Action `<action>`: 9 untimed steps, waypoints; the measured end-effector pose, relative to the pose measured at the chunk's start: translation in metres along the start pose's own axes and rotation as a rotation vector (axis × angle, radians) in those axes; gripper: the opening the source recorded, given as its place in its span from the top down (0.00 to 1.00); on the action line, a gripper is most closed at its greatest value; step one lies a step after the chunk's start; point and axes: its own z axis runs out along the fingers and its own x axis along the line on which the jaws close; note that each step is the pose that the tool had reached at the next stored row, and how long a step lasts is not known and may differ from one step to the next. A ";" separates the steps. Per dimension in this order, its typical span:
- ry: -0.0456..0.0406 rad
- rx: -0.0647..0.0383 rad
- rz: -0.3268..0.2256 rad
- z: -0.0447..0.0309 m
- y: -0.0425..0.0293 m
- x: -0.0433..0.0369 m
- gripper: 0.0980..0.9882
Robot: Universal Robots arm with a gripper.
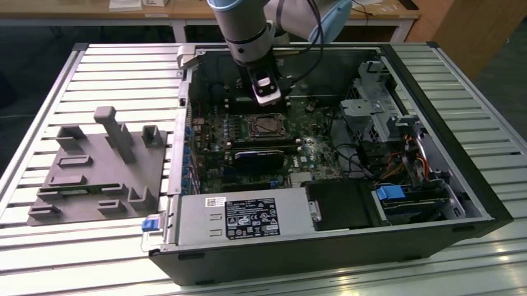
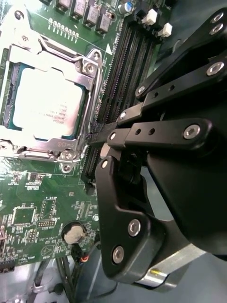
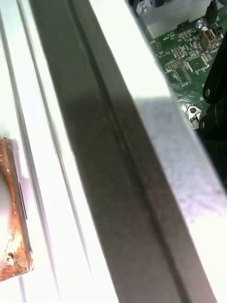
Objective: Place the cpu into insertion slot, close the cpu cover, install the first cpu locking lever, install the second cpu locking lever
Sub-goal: 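Install the first cpu locking lever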
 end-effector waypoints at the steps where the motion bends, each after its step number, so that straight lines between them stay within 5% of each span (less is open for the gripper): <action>1: 0.0001 0.000 0.000 -0.0015 0.0004 -0.0004 1.00; 8: 0.0013 0.001 0.000 -0.0044 0.0012 -0.0015 1.00; 9: 0.0068 0.004 0.000 -0.0041 0.0015 -0.0022 1.00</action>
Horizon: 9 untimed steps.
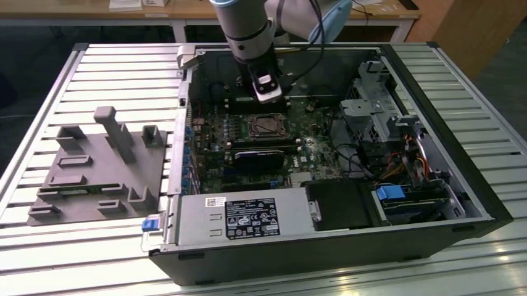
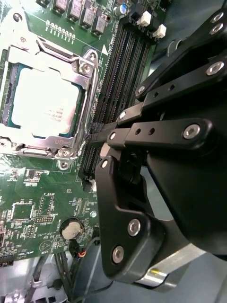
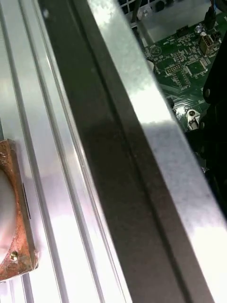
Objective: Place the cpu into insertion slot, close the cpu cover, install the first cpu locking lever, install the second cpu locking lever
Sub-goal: 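Install the first cpu locking lever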
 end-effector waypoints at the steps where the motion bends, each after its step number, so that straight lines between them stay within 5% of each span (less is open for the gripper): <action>1: 0.0069 0.006 0.000 0.0003 0.0002 -0.0007 1.00; 6: 0.0449 0.056 -0.002 0.0021 0.0019 -0.0050 1.00; 9: 0.0804 0.091 -0.002 0.0031 0.0030 -0.0077 1.00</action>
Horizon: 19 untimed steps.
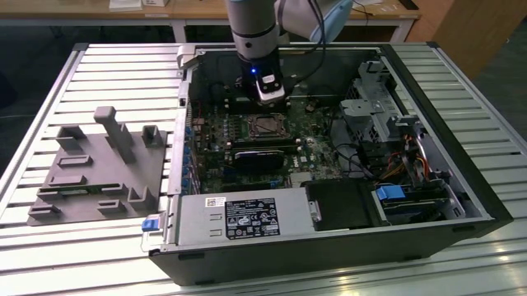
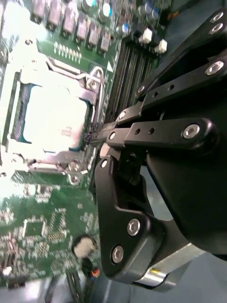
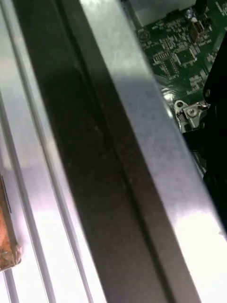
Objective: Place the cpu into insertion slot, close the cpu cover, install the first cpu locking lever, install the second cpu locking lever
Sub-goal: 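Install the first cpu locking lever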
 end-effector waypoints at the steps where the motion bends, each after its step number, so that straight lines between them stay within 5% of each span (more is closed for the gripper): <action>1: 0.0152 0.010 0.001 0.0002 0.0004 -0.0011 1.00; 2: 0.0311 0.019 0.002 0.0004 0.0008 -0.0021 1.00; 3: 0.0377 0.021 0.002 0.0006 0.0010 -0.0027 1.00; 10: 0.0379 0.022 0.002 -0.0009 0.0013 -0.0030 1.00; 14: 0.0379 0.022 0.002 -0.0082 0.0023 -0.0040 1.00; 16: 0.0379 0.022 0.002 -0.0216 0.0041 -0.0058 1.00; 19: 0.0379 0.022 0.002 -0.0269 0.0048 -0.0066 1.00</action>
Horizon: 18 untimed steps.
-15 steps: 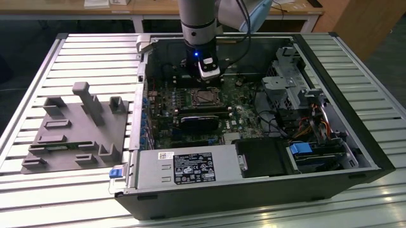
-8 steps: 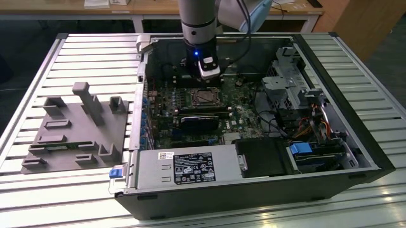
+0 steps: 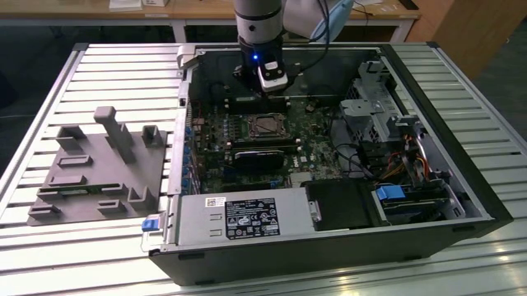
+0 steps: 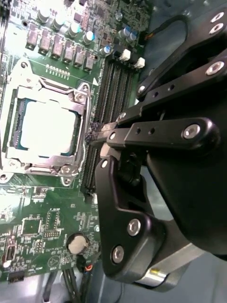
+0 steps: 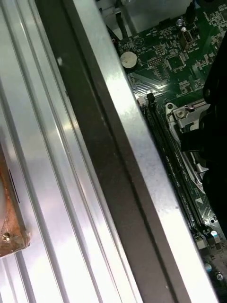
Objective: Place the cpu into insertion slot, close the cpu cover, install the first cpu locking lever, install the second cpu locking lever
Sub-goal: 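Install the first cpu locking lever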
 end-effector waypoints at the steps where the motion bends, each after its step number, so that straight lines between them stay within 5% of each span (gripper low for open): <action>1: -0.0001 0.000 0.000 0.0000 0.0000 0.0000 1.00; 10: 0.0007 0.000 0.000 -0.0002 -0.0012 -0.0013 1.00; 18: 0.0025 0.001 0.000 -0.0005 -0.0113 -0.0085 1.00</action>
